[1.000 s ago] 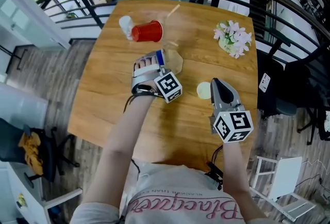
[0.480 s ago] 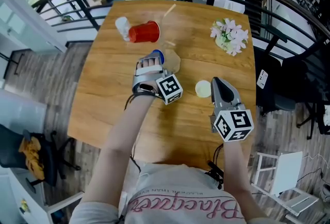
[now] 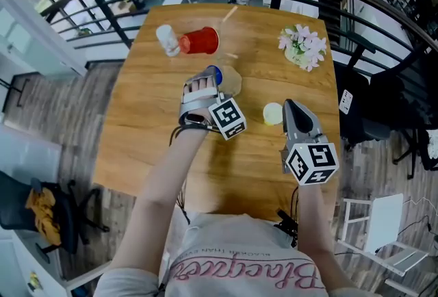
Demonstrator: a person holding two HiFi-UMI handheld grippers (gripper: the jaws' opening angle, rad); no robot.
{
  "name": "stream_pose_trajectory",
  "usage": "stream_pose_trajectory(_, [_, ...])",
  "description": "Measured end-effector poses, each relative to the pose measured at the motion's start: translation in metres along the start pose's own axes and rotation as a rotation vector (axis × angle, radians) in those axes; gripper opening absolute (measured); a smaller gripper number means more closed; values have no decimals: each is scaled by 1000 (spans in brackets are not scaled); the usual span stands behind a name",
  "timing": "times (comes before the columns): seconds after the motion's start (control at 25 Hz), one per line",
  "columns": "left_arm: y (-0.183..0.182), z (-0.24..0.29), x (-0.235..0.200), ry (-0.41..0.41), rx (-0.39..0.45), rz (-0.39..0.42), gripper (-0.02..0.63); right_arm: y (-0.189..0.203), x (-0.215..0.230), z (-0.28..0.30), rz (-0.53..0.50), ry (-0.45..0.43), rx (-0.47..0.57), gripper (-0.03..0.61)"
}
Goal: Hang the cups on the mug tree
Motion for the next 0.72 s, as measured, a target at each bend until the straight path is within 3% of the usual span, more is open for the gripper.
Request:
stream_pose_trajectory(0.24, [1, -21, -13, 7, 75, -118, 420, -8, -11, -4, -21, 36, 18, 2])
stream_pose_trajectory(0.72, [26, -75, -55, 26, 272, -602, 396, -17, -26, -12, -98, 139, 13, 2])
Point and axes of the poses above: the fingertips, and each gripper's own axes: z forward along the fingers, x to its right, y out of its underside, the point moved 1 cm from there along -z, backward along the fingers, and after that the axes turned 5 degrees about -y, right-handed, at the moved point
